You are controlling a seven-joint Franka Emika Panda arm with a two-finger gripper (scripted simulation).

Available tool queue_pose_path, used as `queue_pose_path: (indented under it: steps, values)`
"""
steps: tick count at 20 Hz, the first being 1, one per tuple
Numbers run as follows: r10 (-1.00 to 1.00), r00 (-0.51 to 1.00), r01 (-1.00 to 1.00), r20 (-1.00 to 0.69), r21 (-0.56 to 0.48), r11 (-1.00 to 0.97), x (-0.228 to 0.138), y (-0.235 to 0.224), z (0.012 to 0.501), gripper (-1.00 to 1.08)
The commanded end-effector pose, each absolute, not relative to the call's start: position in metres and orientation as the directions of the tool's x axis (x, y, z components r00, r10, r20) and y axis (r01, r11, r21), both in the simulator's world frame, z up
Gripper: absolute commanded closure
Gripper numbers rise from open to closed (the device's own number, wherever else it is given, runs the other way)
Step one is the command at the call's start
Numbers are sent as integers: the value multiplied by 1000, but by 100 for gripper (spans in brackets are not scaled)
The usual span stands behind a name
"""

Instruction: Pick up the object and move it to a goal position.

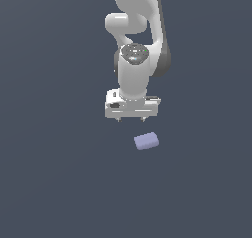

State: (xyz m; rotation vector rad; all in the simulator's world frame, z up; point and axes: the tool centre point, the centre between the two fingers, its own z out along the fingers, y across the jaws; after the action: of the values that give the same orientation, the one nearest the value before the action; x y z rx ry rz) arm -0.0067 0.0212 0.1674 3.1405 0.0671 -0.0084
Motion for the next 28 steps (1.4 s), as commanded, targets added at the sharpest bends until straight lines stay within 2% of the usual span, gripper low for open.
queue_pose_path:
  steps: [1,17,28]
  values:
    - [43,999,43,-5,0,-999,-7,21,167,-92]
    - [21,1000,22,9,-29,-999,3,36,170,-92]
    - [-124,992,-124,1,-32,-992,5,45,158,-92]
